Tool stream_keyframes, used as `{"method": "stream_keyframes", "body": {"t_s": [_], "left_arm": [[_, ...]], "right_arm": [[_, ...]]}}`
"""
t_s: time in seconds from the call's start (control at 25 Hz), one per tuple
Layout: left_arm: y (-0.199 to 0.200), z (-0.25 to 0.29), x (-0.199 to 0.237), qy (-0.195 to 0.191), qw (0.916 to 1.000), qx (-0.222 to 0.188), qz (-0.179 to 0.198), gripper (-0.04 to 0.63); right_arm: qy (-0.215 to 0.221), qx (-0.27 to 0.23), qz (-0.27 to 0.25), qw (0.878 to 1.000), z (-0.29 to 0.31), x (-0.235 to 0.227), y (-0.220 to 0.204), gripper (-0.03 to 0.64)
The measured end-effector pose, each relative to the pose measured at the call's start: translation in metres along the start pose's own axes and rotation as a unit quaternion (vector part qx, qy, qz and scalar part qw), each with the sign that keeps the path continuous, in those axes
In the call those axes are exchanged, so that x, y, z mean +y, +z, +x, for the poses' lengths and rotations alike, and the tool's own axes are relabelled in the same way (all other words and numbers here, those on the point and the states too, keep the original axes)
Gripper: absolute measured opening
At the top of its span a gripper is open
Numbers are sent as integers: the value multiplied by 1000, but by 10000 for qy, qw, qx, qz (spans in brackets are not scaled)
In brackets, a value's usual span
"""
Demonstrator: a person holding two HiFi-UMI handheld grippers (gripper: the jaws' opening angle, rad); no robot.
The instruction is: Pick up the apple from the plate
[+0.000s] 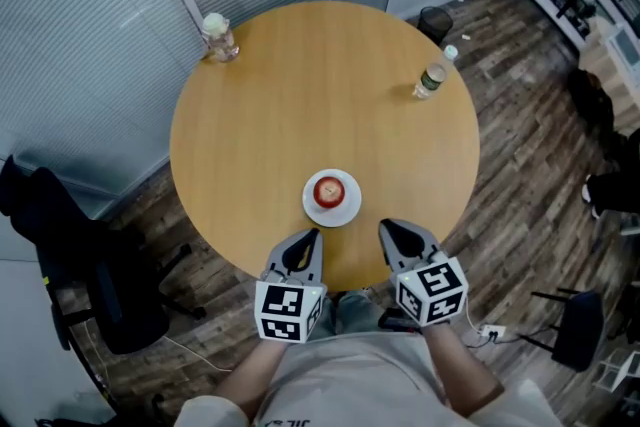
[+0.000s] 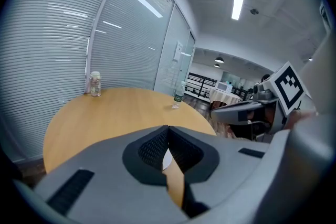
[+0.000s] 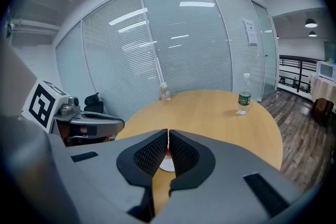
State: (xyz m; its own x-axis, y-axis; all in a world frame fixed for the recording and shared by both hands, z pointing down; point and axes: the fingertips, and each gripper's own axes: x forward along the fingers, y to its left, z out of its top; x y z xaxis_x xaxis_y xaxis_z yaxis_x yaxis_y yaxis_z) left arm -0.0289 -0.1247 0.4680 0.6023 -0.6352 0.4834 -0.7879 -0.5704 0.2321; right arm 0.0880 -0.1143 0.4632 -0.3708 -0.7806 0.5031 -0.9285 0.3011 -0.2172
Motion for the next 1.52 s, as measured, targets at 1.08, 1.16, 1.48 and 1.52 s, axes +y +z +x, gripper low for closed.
{"method": "stream_keyframes", "body": {"t_s": [1.08, 1.16, 1.48, 1.52], "left_arm": [[-43, 72, 29, 144, 9976, 662, 117, 133], [-49, 82, 30, 133, 9969, 773, 114, 185], [-68, 109, 36, 179, 9940, 1073, 85, 334], [-70, 112, 38, 183, 9937, 1102, 96, 344]], "right_arm": [[212, 469, 227, 9984, 52, -14, -28, 32], [233, 498, 235, 9982, 55, -15, -30, 32], [250, 626, 263, 9974, 59, -20, -38, 32], [237, 639, 277, 9973, 60, -22, -39, 32]]}}
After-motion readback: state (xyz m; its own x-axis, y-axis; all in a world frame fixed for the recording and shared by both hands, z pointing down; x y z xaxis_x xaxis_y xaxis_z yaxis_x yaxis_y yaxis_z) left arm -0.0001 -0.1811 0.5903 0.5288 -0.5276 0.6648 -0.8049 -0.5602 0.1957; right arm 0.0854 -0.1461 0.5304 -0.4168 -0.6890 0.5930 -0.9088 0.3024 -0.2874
